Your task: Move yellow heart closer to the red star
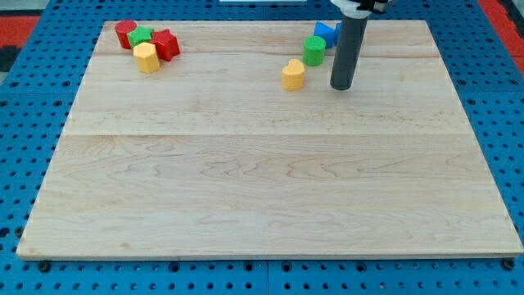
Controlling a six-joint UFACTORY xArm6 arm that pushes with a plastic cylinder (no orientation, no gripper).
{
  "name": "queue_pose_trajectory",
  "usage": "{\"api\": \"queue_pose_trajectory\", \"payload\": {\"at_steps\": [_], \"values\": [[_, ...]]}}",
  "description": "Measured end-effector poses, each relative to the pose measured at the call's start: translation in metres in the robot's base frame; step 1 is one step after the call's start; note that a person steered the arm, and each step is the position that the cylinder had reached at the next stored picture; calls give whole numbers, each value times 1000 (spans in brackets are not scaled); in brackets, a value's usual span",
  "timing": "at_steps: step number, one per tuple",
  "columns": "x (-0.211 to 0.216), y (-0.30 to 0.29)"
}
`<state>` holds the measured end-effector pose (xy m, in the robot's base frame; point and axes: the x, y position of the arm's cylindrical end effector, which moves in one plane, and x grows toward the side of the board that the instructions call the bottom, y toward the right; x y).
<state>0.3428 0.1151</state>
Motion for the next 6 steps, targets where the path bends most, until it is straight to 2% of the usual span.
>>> {"api": "queue_pose_trajectory", "payload": {"at_steps": [2, 3, 4, 6], "values": [[-5, -120], [-14, -110], [-14, -65], [-35, -107]]}}
